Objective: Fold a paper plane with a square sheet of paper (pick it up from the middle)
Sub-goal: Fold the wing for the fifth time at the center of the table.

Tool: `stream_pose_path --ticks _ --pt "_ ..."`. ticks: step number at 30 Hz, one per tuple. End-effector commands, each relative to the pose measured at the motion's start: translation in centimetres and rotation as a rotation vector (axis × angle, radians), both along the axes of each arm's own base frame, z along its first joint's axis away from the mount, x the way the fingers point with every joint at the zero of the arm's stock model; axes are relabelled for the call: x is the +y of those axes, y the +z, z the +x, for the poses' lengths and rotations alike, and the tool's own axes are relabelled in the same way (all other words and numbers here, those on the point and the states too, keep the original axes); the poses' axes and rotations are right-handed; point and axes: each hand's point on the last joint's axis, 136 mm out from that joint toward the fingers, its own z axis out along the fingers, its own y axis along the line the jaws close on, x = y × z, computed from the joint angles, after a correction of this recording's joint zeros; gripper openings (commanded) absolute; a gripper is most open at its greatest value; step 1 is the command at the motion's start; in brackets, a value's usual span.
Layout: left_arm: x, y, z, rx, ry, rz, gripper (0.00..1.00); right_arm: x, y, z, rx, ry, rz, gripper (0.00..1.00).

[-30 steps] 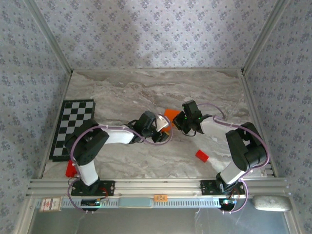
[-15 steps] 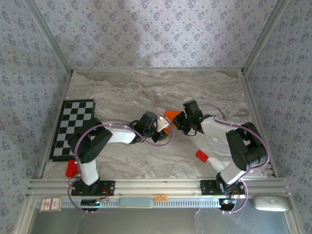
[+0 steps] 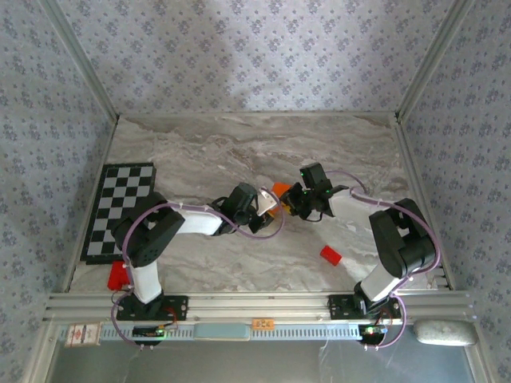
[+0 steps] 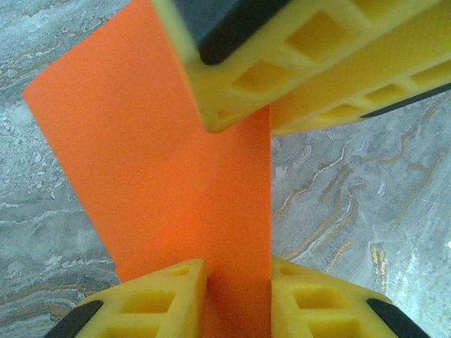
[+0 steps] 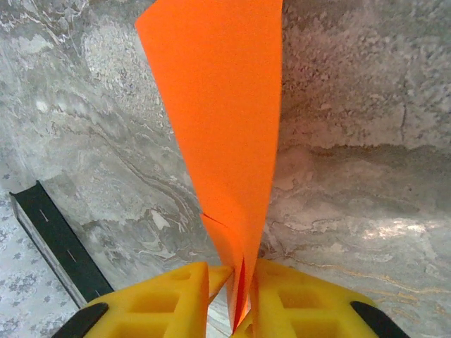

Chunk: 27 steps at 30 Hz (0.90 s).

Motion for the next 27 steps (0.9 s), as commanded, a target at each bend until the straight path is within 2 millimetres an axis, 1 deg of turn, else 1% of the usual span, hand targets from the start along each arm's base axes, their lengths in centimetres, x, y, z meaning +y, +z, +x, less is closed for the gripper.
stream_pose_path --ticks 1,6,9,13,19,22,27 --pt "-0.3 0.4 0.4 -0.018 -0.001 -0.014 0.24 -0.2 0.0 -0.2 0.029 0.016 -0.018 0.31" --pt "-0.2 0.2 0.2 0.000 0.011 -0.024 0.21 -1.0 0.3 0.0 0.008 0.013 -0.047 0.50" --pt "-0.1 0.1 0.2 0.022 0.029 -0.039 0.20 -1.3 0.9 0.1 -0.022 0.015 -0.065 0.57" --pt "0.2 -0.4 0.2 0.057 0.065 -0.055 0.19 -1.7 1.0 0.2 -0.034 0.008 -0.069 0.59" --pt "0.5 -1.4 -0.1 0.114 0.107 -0.078 0.17 -2.0 0.8 0.1 -0.033 -0.001 -0.074 0.60" --pt "0.7 -1.8 -0.3 0.130 0.121 -0.082 0.16 -2.0 0.8 0.1 -0.039 0.002 -0.077 0.60" --pt "0.9 -2.2 -0.5 0.142 0.128 -0.080 0.15 -1.7 0.3 -0.1 -0.016 0.020 -0.069 0.61"
